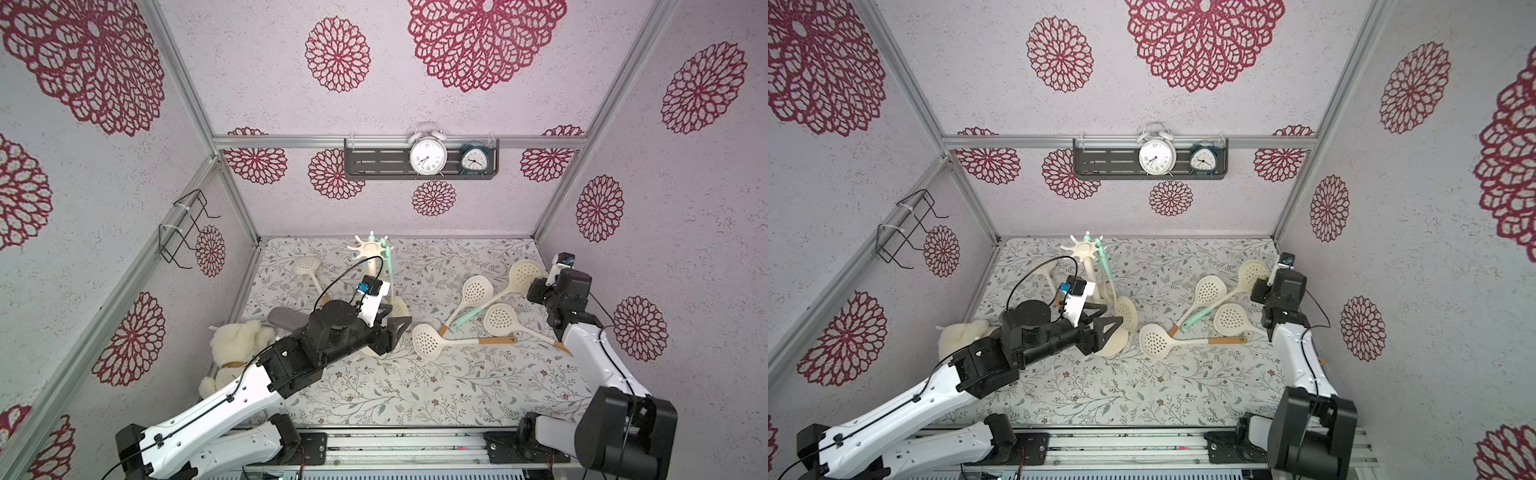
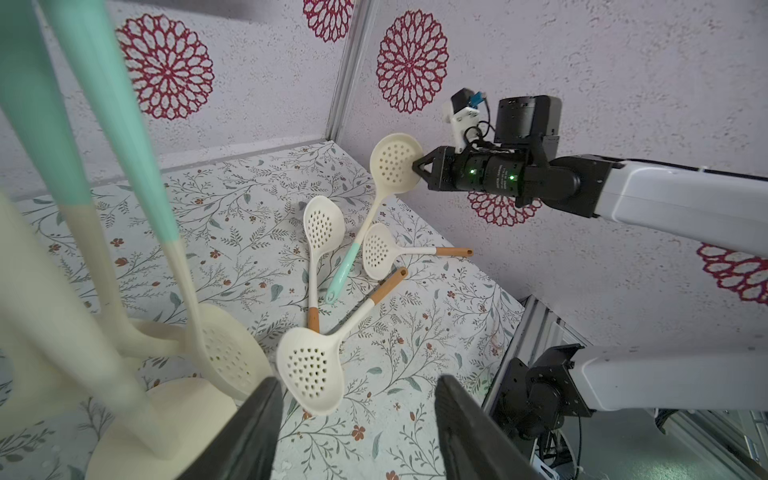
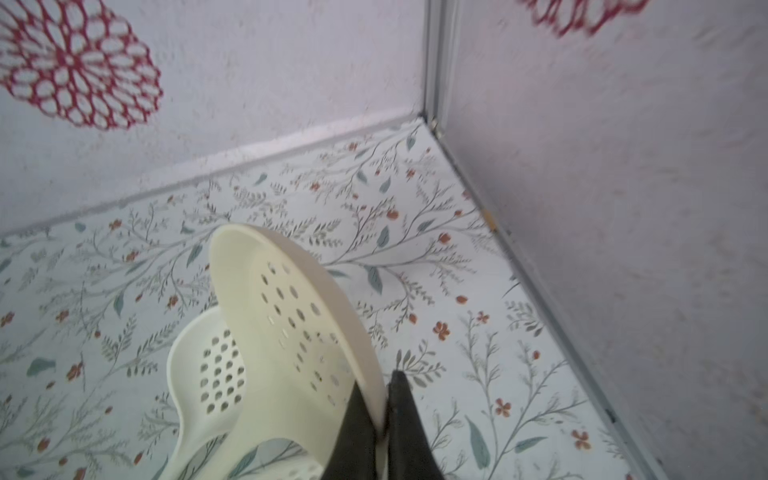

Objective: Hang the skimmer on the kitchen utensil rack
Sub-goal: Pick up the skimmer from the center of the board.

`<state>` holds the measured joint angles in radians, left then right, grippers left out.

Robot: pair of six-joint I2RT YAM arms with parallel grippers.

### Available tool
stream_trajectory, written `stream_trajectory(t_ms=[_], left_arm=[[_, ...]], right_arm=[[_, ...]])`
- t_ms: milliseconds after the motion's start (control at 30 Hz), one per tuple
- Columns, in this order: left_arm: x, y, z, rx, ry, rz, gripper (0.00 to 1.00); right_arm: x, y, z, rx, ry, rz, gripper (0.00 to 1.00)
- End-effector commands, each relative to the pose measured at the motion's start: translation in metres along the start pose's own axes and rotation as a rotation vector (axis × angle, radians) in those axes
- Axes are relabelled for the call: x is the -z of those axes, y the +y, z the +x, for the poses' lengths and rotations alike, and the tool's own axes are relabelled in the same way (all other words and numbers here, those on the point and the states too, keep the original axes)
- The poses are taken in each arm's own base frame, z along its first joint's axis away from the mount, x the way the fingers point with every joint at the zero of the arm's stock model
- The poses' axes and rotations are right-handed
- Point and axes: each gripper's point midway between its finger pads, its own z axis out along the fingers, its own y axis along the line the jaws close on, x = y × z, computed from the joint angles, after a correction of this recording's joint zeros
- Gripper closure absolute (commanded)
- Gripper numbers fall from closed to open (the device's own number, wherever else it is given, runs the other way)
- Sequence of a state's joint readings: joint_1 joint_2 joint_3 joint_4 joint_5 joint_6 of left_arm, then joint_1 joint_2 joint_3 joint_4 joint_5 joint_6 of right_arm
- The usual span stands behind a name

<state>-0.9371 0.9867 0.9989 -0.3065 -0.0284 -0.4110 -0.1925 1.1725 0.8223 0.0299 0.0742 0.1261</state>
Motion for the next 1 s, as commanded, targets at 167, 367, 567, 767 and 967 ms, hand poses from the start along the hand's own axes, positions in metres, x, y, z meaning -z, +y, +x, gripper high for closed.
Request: stream_trajectory(t_ms=[167, 367, 567, 767, 967], left_arm=[[0.006, -0.007, -0.030, -0.018, -0.068, -0.012, 0.38], [0.035, -0.005, -0.058, -0.002, -0.153, -0.041, 0.36], [0.061, 0.013, -0.095, 0.124, -0.201, -0.057, 0.26], [0.071, 0.013, -0.134, 0.201, -0.275, 0.004, 0.14], [0.065, 0.010, -0.173, 0.235, -0.344, 0.020, 0.08]], right_arm=[[0.059, -0.010, -0.087, -0.204, -0.300, 0.045, 1.00], [0.106, 0.010, -0.109, -0.449, -0.391, -0.155, 1.00], [0.133, 0.044, -0.103, -0.782, -0.373, -0.473, 1.00], [0.164, 0.054, -0.112, -0.991, -0.410, -0.654, 1.00], [0.185, 0.075, -0.124, -1.097, -0.397, -0.788, 1.00]])
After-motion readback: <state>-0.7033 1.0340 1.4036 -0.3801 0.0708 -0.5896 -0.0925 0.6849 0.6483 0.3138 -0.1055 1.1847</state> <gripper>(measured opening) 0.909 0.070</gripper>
